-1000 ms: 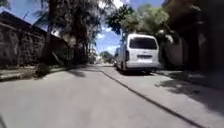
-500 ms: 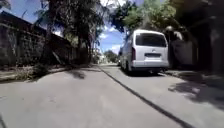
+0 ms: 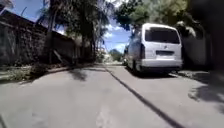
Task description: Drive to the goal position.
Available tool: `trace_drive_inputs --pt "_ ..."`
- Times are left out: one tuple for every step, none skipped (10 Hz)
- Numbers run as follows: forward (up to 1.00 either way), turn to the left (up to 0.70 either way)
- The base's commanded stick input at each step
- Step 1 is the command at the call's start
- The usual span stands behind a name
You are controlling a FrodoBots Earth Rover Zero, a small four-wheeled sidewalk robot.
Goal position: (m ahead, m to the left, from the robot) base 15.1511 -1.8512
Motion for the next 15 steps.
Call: trace_drive_inputs --pt "1.0 0.03" --pt "1.0 0.03" --pt "1.0 0.03" --pt "1.0 0.02" --pt "1.0 0.02" --pt "1.0 -0.01" --pt "1.0 -0.2" --pt "1.0 -0.23" --pt "1.0 -0.21" --pt "1.0 -0.01" --pt "1.0 0.0" --pt "1.0 0.0" --pt "1.0 0.0" --pt "1.0 0.0" --pt "1.0 0.0"
